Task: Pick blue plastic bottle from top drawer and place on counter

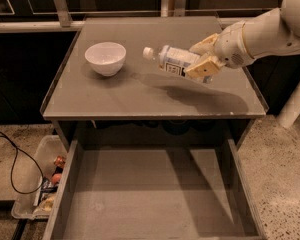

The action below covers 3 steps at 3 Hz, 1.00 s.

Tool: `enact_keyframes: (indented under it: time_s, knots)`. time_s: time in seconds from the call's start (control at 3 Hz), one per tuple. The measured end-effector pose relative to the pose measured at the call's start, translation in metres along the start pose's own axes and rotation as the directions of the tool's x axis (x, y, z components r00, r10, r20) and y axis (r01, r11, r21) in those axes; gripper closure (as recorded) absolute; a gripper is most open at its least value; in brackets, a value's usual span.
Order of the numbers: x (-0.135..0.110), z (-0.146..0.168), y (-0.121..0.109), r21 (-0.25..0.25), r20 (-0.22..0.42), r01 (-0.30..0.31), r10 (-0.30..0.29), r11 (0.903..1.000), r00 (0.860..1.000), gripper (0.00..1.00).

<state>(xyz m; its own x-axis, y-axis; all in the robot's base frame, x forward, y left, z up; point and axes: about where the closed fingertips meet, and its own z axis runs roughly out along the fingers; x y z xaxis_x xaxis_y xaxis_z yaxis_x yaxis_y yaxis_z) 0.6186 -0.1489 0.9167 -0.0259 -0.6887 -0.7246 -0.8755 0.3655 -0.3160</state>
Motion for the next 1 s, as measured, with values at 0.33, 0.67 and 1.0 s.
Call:
enact_keyframes:
  time_s: [0.33,0.67,1.0]
  knots:
    - [0.033,0.018,-0.01,-0.01,-0.033,-0.046,0.046,0.9989,0.998,1.0]
    - [0.055,0.039,-0.002,-0.048,-0.046,-0.065,0.063,0.9967,0.997,1.0]
    - [0.056,0.04,-0.002,-0.049,-0.046,-0.066,0.064,0.9966,0.997,0.81]
